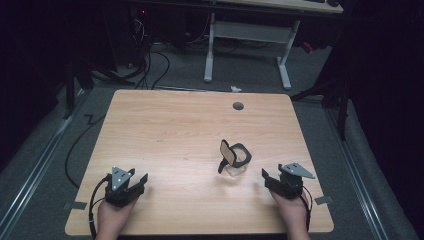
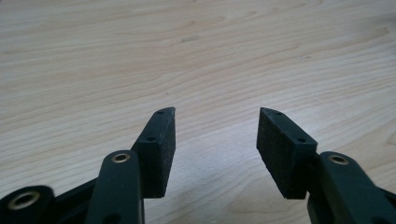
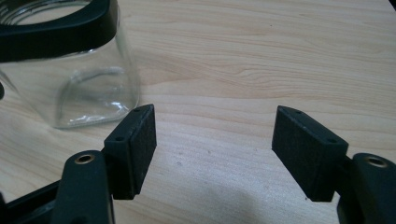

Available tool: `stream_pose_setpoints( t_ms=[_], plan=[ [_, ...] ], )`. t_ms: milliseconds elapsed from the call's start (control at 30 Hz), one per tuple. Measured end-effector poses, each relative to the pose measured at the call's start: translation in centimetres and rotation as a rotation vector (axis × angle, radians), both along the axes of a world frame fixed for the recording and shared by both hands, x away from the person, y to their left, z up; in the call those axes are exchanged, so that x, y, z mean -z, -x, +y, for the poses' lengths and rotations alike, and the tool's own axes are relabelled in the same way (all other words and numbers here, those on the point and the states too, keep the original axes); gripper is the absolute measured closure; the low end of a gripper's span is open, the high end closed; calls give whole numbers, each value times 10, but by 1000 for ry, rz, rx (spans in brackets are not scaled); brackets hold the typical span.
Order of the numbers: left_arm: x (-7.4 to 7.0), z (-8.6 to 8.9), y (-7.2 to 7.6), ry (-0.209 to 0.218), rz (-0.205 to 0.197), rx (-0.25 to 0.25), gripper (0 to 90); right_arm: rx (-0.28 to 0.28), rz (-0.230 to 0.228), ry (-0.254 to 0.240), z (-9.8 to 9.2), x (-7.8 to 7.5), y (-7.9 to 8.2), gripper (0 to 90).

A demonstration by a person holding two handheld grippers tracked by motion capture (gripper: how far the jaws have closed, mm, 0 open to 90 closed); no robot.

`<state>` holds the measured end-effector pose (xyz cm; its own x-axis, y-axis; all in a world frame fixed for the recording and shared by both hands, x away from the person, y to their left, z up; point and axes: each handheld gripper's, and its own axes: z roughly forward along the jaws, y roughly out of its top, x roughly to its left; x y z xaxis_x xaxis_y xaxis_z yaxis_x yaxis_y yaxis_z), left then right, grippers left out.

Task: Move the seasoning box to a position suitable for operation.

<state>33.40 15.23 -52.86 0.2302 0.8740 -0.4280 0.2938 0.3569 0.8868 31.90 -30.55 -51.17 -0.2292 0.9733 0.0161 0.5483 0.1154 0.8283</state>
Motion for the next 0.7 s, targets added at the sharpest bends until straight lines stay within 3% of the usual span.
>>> stream_pose_setpoints(
  t_ms=[200,267,333,433,500,533,667,700],
  plan=[
    [0,-21,7,-3,-11,48,495,-11,21,-54,-8,4,-1,457],
    [-1,-33,7,10,-6,73,503,-12,18,-52,-8,4,-1,481],
    [-2,-48,7,-5,-6,104,526,-21,13,-60,-8,3,1,535],
    [-6,-72,9,22,-14,148,629,-48,4,-70,-8,3,3,679],
    [-7,-90,10,55,-3,189,736,-66,-4,-68,-8,3,5,807],
    [-6,-100,12,49,-10,205,834,-84,-6,-61,-6,4,4,893],
    [-4,-139,12,80,4,272,900,-96,-6,-60,-3,5,4,900],
    [-5,-157,12,85,1,303,900,-98,-8,-57,-3,5,4,898]
  ],
)
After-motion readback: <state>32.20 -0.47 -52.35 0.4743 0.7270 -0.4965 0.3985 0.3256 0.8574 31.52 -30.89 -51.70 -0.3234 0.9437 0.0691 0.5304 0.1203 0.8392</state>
